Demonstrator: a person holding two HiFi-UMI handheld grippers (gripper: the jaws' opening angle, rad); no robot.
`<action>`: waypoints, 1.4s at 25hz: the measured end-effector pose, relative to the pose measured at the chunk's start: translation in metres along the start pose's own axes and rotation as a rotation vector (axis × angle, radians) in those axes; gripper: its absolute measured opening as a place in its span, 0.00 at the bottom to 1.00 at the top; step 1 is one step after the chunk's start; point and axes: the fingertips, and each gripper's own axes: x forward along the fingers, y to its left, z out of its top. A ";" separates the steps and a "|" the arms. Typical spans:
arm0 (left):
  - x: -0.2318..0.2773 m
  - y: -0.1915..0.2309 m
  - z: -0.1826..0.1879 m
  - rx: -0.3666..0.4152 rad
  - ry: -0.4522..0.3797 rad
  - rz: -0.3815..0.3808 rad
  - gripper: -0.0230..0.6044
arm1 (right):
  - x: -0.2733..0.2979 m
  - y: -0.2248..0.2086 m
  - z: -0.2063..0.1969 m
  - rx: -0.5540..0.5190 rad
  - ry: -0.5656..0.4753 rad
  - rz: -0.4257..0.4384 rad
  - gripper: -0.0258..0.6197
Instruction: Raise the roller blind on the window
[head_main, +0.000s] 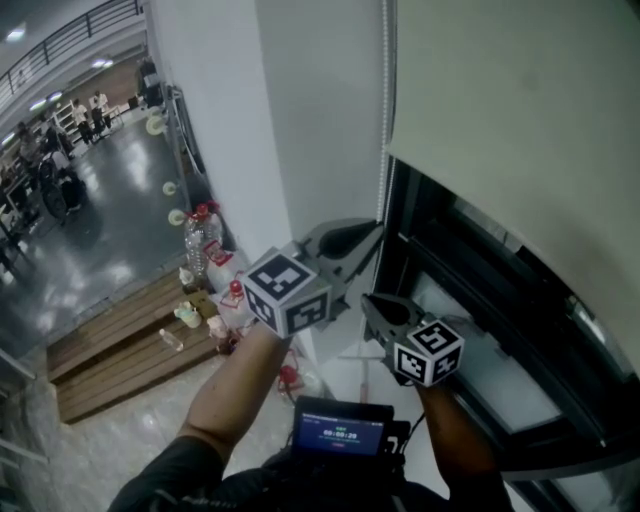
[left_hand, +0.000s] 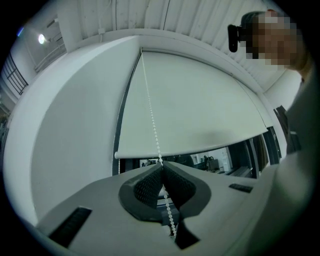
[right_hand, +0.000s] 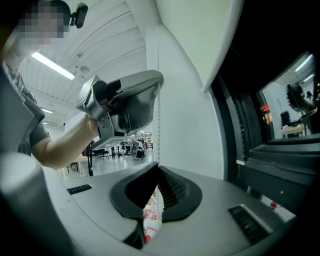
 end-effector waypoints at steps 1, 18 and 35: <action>-0.001 0.001 -0.006 0.004 0.010 0.005 0.06 | 0.001 0.000 -0.006 0.008 0.013 0.000 0.05; -0.009 -0.002 -0.083 -0.027 0.132 0.005 0.05 | 0.006 -0.018 -0.068 0.072 0.122 -0.017 0.05; -0.026 -0.014 -0.119 -0.121 0.135 0.009 0.05 | -0.014 -0.021 -0.092 0.044 0.224 0.025 0.14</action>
